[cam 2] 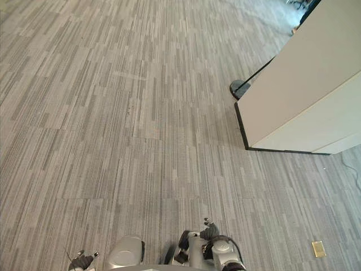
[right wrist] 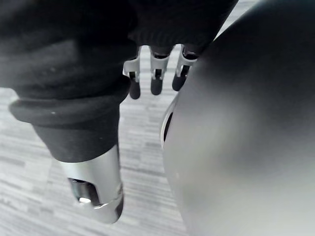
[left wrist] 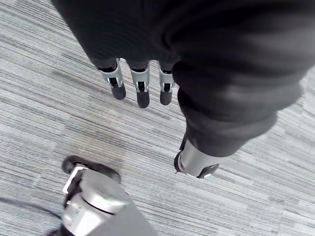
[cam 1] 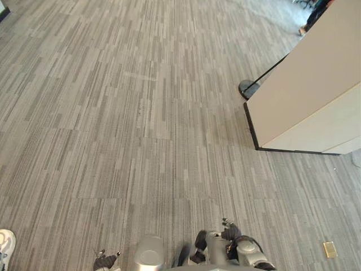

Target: Organize washtable

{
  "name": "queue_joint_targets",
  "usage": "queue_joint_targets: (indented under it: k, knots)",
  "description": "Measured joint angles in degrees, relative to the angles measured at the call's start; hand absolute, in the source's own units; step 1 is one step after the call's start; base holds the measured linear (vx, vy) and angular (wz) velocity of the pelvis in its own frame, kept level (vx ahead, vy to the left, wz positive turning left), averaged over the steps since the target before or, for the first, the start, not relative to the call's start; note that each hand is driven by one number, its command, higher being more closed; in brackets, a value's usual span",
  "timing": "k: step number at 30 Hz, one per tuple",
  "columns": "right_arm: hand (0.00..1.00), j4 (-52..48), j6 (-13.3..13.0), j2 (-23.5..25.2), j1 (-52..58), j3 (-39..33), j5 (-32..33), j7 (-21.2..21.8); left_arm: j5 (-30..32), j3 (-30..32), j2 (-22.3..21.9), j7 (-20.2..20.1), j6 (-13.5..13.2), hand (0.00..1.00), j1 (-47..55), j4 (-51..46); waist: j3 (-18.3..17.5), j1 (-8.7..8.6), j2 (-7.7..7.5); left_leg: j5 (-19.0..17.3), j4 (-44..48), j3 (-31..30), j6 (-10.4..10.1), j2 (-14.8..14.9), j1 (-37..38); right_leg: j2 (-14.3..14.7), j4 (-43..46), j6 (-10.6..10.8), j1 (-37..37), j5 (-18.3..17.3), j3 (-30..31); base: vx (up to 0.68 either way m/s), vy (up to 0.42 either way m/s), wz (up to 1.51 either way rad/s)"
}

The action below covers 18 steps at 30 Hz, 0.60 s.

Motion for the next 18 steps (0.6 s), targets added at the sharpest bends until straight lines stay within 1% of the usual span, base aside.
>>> queue_joint_targets:
  k: [1, 2, 3, 4, 5, 6, 7, 8, 9, 10, 11, 12, 13, 14, 15, 16, 17, 18]
  knots:
    - [0.00, -0.82, 0.64, 0.56, 0.92, -1.04, -0.02, 0.53, 0.09, -1.02, -0.24, -0.22, -0.44, 0.00, 0.64, 1.19, -2.04, -1.88, 0.08, -0.43, 12.21, -2.76, -1.63, 1.32, 0.37, 2.63, 8.02, -2.37, -0.44, 0.48, 0.20, 1.15, -0.266, 0.87]
    - [0.00, -3.29, 0.75, -1.01, 2.41, -1.57, 0.00, 1.05, 0.15, 0.38, -2.37, -0.32, 0.20, 0.00, -0.21, 1.73, -3.34, -1.60, 3.92, 5.76, 30.62, -4.48, 0.53, 5.05, -5.26, 5.62, 14.72, -7.31, -0.61, 3.80, 1.40, 1.32, -0.272, 0.60]
    - [0.00, -3.58, 0.88, -1.27, 2.45, -1.58, 0.04, 1.02, 0.14, 1.28, -3.46, -0.35, 0.47, 0.00, 0.01, 1.64, -4.21, -1.28, 5.19, 12.16, 36.20, -4.28, 1.66, 6.85, -7.85, 7.26, 15.89, -7.76, -0.26, 1.63, 1.54, 0.93, -0.157, -0.46]
    - [0.00, -3.70, 0.97, -0.31, 2.39, -1.35, 0.26, 0.92, 0.07, 2.53, -4.50, -0.36, 0.84, 0.00, 1.27, 1.51, -6.04, -0.60, 4.25, 27.96, 42.58, -2.54, 1.83, 8.48, -12.91, 9.37, 15.47, -8.02, 0.72, -0.74, 4.18, 0.93, -0.066, -0.88]
    - [0.00, -2.56, 1.22, 0.44, 2.35, -0.79, 1.14, 0.68, 0.06, 2.38, -4.64, -0.48, 0.99, 0.00, 0.78, 1.24, -5.20, -0.09, 3.65, 23.44, 48.32, -1.91, 3.04, 9.66, -18.49, 10.43, 12.44, -8.18, 4.28, -1.94, 5.79, 0.76, -0.044, -0.74]
    - [0.00, -1.75, 1.23, 0.54, 1.85, -0.76, 1.48, 0.46, 0.05, 2.53, -4.58, -0.45, 0.97, 0.00, 0.42, 1.03, -4.45, 0.01, 3.33, 20.67, 50.38, -1.40, 3.65, 9.85, -20.86, 10.91, 10.58, -8.00, 6.98, -2.25, 6.44, 0.61, -0.028, -0.29]
    - [0.00, 0.62, 1.95, 0.31, 0.53, -0.06, 2.22, 0.09, 0.05, 2.70, -4.13, -0.36, 1.01, 0.00, 0.39, 0.56, -3.53, 0.52, 2.48, 17.00, 51.50, -1.30, 3.96, 9.11, -24.01, 11.00, 7.13, -7.91, 11.56, -2.65, 7.76, 0.57, 0.022, -0.10]
    - [0.00, 2.19, 2.26, 0.58, 0.55, 0.87, 2.40, -0.23, 0.05, 2.76, -2.88, -0.29, 0.99, 0.00, 0.50, -0.16, -2.69, 1.99, 0.24, 13.25, 49.28, -1.40, 3.47, 7.26, -28.25, 9.59, 2.56, -7.00, 17.43, -3.35, 9.41, 0.82, 0.083, -0.06]
    - [0.00, 3.38, 2.40, 1.32, 0.56, 1.72, 2.42, -0.29, 0.05, 2.87, -1.40, -0.23, 0.95, 0.00, 0.60, -1.19, -2.01, 2.97, -1.33, 11.39, 43.88, -0.73, 2.38, 6.09, -33.24, 7.86, 0.13, -5.25, 21.39, -4.46, 10.14, 0.68, 0.081, -0.05]
    - [0.00, 3.80, 2.44, 1.26, 0.34, 2.20, 2.40, -0.36, 0.04, 2.96, -0.82, -0.20, 0.92, 0.00, 0.62, -1.76, -1.88, 3.27, -2.08, 11.24, 39.91, -0.28, 2.24, 5.85, -35.72, 7.09, -0.66, -4.05, 22.93, -5.29, 10.50, 0.68, 0.127, 0.00]
    - [0.00, 4.51, 2.49, 1.05, -1.02, 2.87, 2.37, -0.38, -0.01, 2.98, -0.07, -0.18, 0.91, 0.00, 0.44, -2.64, -1.24, 3.54, -3.29, 11.54, 30.37, -0.36, 1.66, 5.28, -39.44, 5.85, -1.63, -1.78, 25.73, -7.31, 10.78, 0.54, 0.185, -0.08]
    - [0.00, 4.79, 2.35, 0.84, -1.77, 3.27, 2.30, -0.47, -0.02, 2.99, 0.25, -0.14, 0.85, 0.00, 0.39, -2.75, -0.96, 3.60, -2.70, 13.49, 19.23, -0.98, -0.72, 4.92, -40.81, 5.16, -1.46, 0.00, 26.80, -9.31, 11.33, 0.83, 0.312, -0.34]
    - [0.00, 5.16, 2.01, 0.33, -2.32, 4.22, 2.28, -0.51, -0.02, 3.01, 0.33, -0.13, 0.88, 0.00, 0.69, -2.62, -1.25, 4.90, -2.32, 23.37, 8.90, -1.77, -2.21, 5.41, -40.55, 5.09, -0.65, 2.15, 28.44, -11.80, 12.73, 0.70, 0.301, -0.49]
    - [0.00, 5.45, 1.85, 1.08, -2.77, 4.89, 2.26, -0.54, -0.07, 2.84, 0.84, -0.12, 0.88, 0.00, 0.63, -2.59, -1.00, 5.49, -3.40, 23.38, 9.92, -0.51, 0.68, 4.70, -40.12, 4.36, 0.09, 2.41, 28.75, -12.47, 14.12, 0.71, 0.265, -0.45]
    - [0.00, 5.19, 1.58, 2.49, -3.45, 6.49, 2.17, -0.32, -0.09, 2.81, 2.68, 0.00, 0.43, 0.00, -0.01, -2.71, -1.20, 5.32, -6.20, 19.88, 11.48, 0.07, -0.05, 3.08, -40.35, 2.93, 3.97, 3.10, 27.48, -12.86, 15.55, 0.89, 0.244, -0.05]
    - [0.00, 4.66, 0.99, 2.73, -3.45, 7.10, 1.59, -0.25, -0.10, 2.88, 3.30, 0.01, 0.05, 0.00, -0.41, -2.70, -1.27, 4.81, -6.31, 16.01, 14.55, -0.21, 1.71, 2.39, -39.62, 3.03, 14.44, 5.89, 25.60, -11.16, 15.92, 0.90, 0.212, 0.10]
    - [0.00, 4.71, 0.86, 2.82, -3.46, 7.10, 1.17, -0.24, -0.12, 2.87, 3.52, 0.01, 0.06, 0.00, -0.39, -2.47, -0.99, 4.73, -6.14, 14.49, 15.99, 0.35, 3.32, 2.04, -38.50, 2.35, 20.12, 7.43, 24.86, -9.64, 15.89, 0.89, 0.197, -0.01]
    - [0.00, 4.90, 0.84, 2.74, -3.48, 7.09, 0.46, -0.17, -0.16, 2.78, 3.45, 0.01, 0.06, 0.00, 0.16, -1.88, -1.04, 4.74, -6.45, 11.30, 17.79, 2.80, 5.69, 2.13, -34.64, -0.46, 30.16, 9.69, 23.24, -4.18, 15.11, 0.54, 0.125, -0.22]
